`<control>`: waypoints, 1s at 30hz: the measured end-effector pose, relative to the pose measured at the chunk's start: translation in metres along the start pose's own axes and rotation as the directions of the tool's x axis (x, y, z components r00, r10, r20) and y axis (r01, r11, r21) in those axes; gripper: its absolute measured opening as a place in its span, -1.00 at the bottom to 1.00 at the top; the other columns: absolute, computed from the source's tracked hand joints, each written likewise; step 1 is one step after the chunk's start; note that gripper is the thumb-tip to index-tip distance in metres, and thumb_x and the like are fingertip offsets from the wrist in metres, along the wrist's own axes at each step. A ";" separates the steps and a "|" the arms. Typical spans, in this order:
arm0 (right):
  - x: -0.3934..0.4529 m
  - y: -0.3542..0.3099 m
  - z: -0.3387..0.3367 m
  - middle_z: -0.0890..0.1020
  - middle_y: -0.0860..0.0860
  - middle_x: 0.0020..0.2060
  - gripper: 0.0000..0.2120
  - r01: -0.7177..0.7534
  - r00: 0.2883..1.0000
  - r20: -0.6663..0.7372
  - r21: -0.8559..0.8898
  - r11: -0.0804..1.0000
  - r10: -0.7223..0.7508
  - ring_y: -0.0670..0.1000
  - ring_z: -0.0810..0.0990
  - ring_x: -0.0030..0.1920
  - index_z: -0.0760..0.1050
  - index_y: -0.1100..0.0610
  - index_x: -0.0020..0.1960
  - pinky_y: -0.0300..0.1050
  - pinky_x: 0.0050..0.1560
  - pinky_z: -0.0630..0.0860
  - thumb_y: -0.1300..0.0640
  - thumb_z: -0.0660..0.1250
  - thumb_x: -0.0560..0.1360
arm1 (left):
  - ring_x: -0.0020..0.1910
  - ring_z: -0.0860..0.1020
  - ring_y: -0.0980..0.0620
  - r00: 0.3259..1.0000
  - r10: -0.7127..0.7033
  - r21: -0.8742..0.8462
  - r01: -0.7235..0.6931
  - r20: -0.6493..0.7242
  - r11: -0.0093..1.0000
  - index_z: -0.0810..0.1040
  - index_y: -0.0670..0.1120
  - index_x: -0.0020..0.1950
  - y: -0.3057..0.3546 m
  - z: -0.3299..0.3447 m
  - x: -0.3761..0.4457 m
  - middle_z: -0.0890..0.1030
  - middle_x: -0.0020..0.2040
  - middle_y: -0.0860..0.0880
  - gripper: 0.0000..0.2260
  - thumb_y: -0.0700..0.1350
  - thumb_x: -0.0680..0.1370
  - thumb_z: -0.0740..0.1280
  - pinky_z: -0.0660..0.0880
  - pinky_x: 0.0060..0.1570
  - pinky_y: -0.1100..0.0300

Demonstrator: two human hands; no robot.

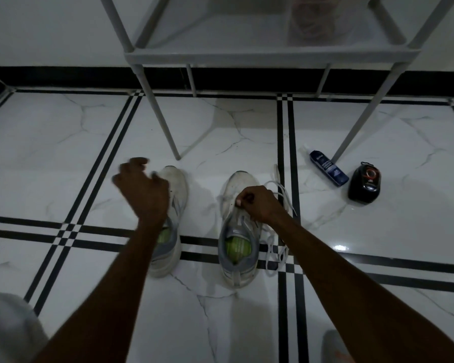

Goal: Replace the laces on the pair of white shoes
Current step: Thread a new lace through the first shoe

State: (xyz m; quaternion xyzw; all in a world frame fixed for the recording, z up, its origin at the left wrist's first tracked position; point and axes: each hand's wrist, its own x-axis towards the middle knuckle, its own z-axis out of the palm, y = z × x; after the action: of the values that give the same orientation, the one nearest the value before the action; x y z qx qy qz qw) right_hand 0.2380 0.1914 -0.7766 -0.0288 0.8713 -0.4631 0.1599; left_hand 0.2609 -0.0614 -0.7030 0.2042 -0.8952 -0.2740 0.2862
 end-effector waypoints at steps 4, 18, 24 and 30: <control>0.001 -0.003 0.001 0.67 0.02 -0.25 -0.93 0.006 1.000 0.018 -0.014 1.000 -0.006 -0.15 0.55 -0.37 0.67 0.16 -0.11 -0.43 -0.45 0.42 0.22 0.41 0.52 | 0.13 0.56 -0.17 0.800 0.354 -0.176 -0.307 0.485 0.935 0.65 -0.09 0.18 0.003 0.053 -0.040 0.64 0.12 -0.12 -0.71 -0.04 0.50 0.45 0.38 0.18 0.05; -0.005 -0.001 0.000 0.66 0.01 -0.25 -0.97 -0.045 0.998 0.038 0.066 0.997 0.043 -0.09 0.57 -0.37 0.66 0.16 -0.09 -0.35 -0.51 0.46 0.20 0.45 0.51 | 0.29 0.41 -0.20 0.987 -0.073 0.156 0.095 -0.140 0.983 0.52 -0.12 0.31 -0.002 0.004 0.016 0.54 0.25 -0.17 -0.64 -0.07 0.53 0.31 0.31 0.22 0.02; -0.004 -0.002 0.000 0.66 -0.05 -0.25 -0.96 -0.012 0.999 0.049 0.015 1.000 0.012 -0.08 0.61 -0.26 0.66 0.11 -0.12 -0.42 -0.43 0.46 0.20 0.43 0.50 | 0.10 0.61 -0.11 0.698 0.318 -0.068 -0.361 0.642 0.930 0.70 0.05 0.09 0.001 0.073 -0.052 0.66 0.09 0.01 -0.70 0.16 0.46 0.41 0.49 0.15 -0.01; -0.008 0.002 -0.001 0.68 -0.01 -0.21 -0.96 -0.002 0.999 0.047 0.047 0.999 0.000 -0.05 0.61 -0.29 0.66 0.08 -0.11 -0.29 -0.39 0.48 0.18 0.44 0.51 | -0.15 0.62 0.02 0.902 0.129 -0.149 -0.073 0.412 0.986 0.71 -0.06 -0.12 0.007 0.051 -0.036 0.71 -0.14 -0.05 -0.94 -0.16 0.47 0.43 0.56 -0.03 0.12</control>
State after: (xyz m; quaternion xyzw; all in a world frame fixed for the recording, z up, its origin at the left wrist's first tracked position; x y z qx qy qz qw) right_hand 0.2458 0.1951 -0.7755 -0.0353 0.8562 -0.4826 0.1813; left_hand 0.2546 -0.0174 -0.7484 0.0748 -0.9253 -0.3539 0.1136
